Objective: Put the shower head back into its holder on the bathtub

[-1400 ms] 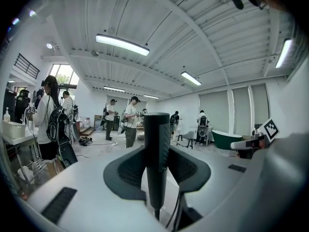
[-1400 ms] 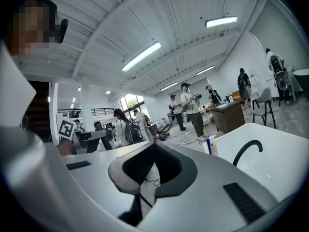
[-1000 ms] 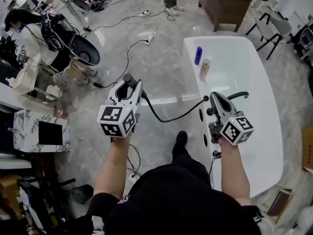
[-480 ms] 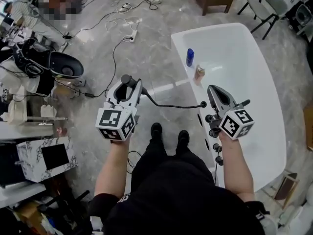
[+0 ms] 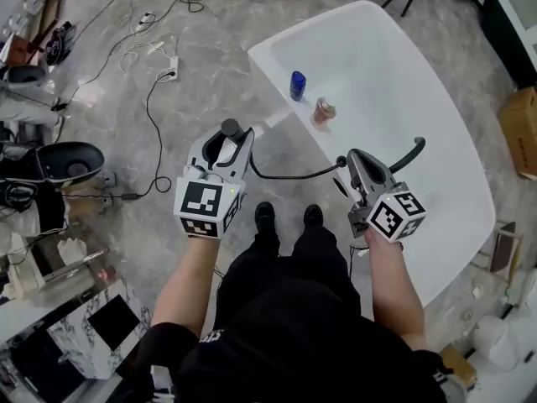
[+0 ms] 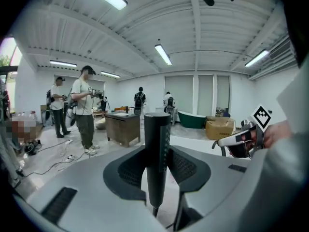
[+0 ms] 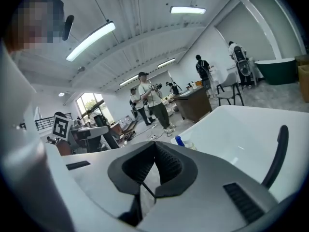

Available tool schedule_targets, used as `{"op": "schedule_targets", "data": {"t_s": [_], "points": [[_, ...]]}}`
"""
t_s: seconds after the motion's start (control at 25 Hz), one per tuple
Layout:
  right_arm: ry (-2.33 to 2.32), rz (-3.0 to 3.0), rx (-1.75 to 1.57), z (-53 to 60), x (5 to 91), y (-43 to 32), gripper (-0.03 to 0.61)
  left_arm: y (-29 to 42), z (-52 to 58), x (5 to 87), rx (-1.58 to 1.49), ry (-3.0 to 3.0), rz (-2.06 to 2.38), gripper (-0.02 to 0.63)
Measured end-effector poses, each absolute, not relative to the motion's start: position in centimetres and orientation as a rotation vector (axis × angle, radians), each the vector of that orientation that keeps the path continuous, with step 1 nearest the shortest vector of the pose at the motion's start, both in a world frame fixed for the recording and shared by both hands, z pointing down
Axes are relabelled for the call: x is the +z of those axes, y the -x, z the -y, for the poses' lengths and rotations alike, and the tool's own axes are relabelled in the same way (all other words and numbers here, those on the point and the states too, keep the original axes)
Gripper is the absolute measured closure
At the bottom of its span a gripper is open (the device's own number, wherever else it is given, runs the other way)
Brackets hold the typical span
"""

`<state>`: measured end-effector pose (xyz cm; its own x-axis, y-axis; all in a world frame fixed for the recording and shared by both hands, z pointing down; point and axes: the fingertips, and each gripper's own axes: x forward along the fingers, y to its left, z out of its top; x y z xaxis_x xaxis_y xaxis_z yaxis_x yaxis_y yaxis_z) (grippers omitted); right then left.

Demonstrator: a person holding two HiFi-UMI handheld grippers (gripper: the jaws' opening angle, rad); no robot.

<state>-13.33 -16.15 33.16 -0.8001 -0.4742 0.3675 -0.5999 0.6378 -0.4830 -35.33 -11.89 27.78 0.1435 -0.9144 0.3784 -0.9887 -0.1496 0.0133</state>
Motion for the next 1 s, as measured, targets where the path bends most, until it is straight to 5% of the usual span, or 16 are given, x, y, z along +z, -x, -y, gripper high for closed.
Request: {"op": "schedule_targets", "data": {"t_s": [0.56,1.0], "points": [[-1.091,2.401,0.992,13.3,46.2,7.7,0.555,25.4,17.2,40.7,0.558,-2.312,1.455,0.469],[-1.106,2.275,1.045,11.8,59.9,7.7,0.471,24.3,18.6,52.0,0.638,-2.284,1.387,0.469]]}}
